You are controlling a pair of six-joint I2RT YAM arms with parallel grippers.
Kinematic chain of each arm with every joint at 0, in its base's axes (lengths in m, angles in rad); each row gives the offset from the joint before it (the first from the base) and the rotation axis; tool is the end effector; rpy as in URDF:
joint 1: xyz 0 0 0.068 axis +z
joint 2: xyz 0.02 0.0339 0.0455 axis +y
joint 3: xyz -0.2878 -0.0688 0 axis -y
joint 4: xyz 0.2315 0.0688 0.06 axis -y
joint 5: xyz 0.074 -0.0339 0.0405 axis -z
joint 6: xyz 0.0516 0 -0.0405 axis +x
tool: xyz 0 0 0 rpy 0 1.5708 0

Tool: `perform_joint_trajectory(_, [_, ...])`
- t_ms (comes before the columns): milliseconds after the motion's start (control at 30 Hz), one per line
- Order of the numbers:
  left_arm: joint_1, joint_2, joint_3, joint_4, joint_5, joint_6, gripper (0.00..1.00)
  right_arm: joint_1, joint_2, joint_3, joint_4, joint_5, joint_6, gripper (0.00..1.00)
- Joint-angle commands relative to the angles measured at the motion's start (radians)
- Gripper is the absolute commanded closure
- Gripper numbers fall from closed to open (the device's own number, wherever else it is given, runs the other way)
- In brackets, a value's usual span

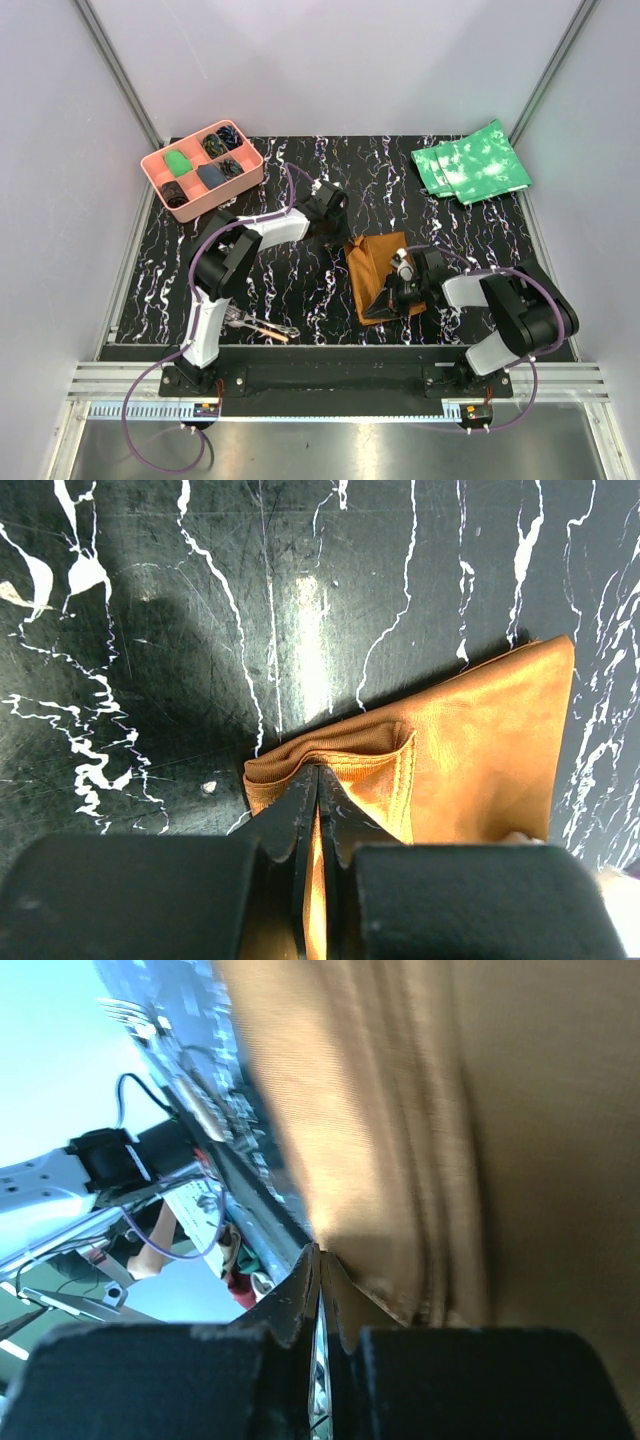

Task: Fold the napkin into a case and place the utensils inside
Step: Smooth out the 2/3-rectangle-folded napkin at the center of the board.

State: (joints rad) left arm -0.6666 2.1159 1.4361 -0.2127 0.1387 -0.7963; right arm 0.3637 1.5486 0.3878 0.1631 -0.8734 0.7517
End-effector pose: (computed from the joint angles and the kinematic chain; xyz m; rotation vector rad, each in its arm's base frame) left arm 0.3614 -0.2934 0.1633 -0.1059 2.6237 -0.7543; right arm 0.1906 0.1149 0.1228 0.1577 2.7473 1.5048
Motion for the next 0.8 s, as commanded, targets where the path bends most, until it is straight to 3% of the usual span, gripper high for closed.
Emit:
perform_joint_trajectory(0, [-0.002, -0.049, -0.006, -0.083, 0.01, 0.052, 0.91, 0.0, -0.073, 0.104, -0.06, 0.036, 0.008, 0.93])
perform_joint_trajectory(533, [-0.002, -0.12, 0.0, -0.048, 0.114, 0.035, 0.73, -0.051, 0.139, 0.227, -0.109, 0.103, -0.126, 0.93])
perform_joint_trajectory(767, [-0.001, -0.038, 0.024, -0.007, 0.16, 0.0, 0.74, -0.051, 0.145, 0.224, -0.099, 0.106, -0.111, 0.93])
